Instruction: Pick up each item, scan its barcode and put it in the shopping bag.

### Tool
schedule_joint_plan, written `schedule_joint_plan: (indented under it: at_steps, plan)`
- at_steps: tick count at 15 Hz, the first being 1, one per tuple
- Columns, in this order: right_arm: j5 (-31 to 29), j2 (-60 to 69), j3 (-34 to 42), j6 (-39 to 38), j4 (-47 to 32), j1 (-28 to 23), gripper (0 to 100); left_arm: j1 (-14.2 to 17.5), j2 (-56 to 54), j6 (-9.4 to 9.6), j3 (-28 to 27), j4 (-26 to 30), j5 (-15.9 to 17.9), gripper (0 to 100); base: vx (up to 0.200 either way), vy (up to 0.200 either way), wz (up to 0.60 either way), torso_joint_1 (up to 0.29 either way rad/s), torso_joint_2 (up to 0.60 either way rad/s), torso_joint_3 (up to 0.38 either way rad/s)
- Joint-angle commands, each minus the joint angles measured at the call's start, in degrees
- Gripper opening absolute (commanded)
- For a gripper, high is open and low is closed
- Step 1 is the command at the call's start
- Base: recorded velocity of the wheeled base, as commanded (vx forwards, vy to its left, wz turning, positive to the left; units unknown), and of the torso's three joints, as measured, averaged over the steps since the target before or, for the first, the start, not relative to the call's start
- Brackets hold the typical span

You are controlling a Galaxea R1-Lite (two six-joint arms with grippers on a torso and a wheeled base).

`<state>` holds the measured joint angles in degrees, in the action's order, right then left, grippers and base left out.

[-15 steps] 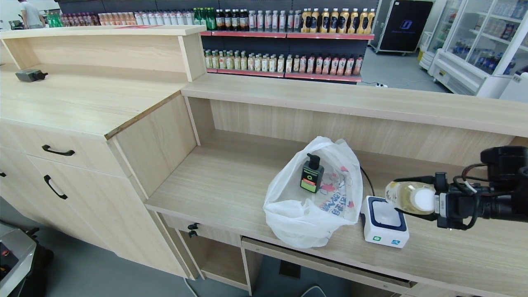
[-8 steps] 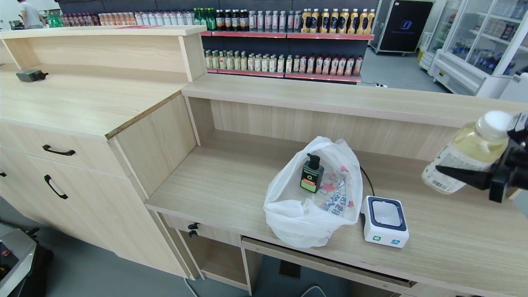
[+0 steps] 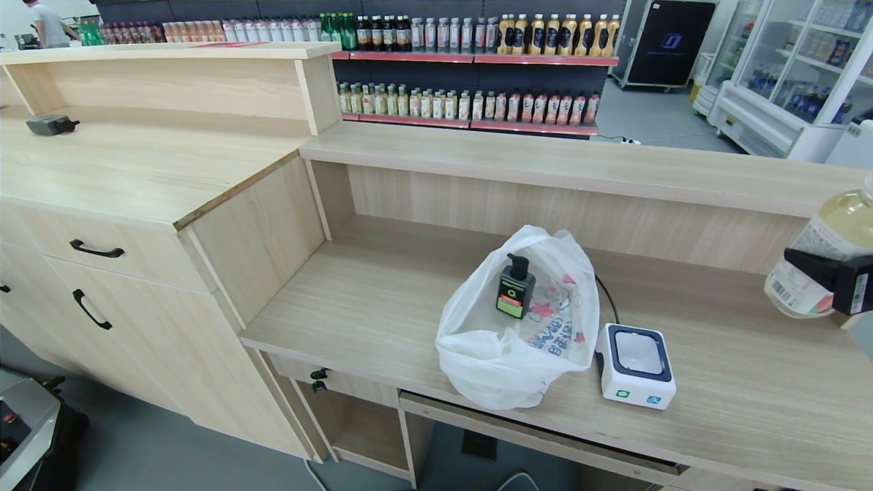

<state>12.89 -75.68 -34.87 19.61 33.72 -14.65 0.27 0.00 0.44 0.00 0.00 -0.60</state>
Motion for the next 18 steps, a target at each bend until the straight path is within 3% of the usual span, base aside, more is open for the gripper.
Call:
schedule_joint_plan:
  at_steps: [1, 4, 6, 10, 13, 15, 18]
  plan:
    - [-3.04, 0.36, 0.94, 0.95, 0.56, 0.24, 0, 0.00, 0.00, 0.00, 0.00, 0.00, -0.02, 0, 0.000, 0.000, 0.00, 0.000, 0.00, 0.000]
    - [-5.06, 0.01, 1.12, 2.27, 1.88, 1.91, 0, 0.00, 0.00, 0.00, 0.00, 0.00, -0.02, 0, 0.000, 0.000, 0.00, 0.000, 0.00, 0.000]
    - [-4.98, -0.17, 1.99, 2.27, 3.63, 3.75, 0, 0.00, 0.00, 0.00, 0.00, 0.00, -0.02, 0, 0.000, 0.000, 0.60, 0.000, 0.00, 0.002]
    - [-5.68, -1.93, 2.08, 2.36, 6.01, 13.51, 0, 0.00, 0.00, 0.00, 0.00, 0.00, -0.02, 0, 0.000, 0.000, 0.60, 0.000, 0.00, 0.004]
    - [-4.71, -7.20, 3.66, -2.30, 5.92, 19.84, 0, 0.00, 0.00, 0.00, 0.00, 0.00, -0.02, 0, 0.000, 0.000, 0.00, 0.000, 0.00, 0.000]
    - [-0.84, -12.04, 3.84, -3.71, 6.10, 20.28, 0, 0.00, 0.00, 0.00, 0.00, 0.00, -0.02, 0, 0.000, 0.000, 0.00, 0.000, 0.00, 0.000]
    - [12.95, -17.22, 5.33, -3.53, 10.23, 19.14, 0, 0.00, 0.00, 0.00, 0.00, 0.00, -0.02, 0, 0.000, 0.000, 0.00, 0.000, 0.00, 0.000]
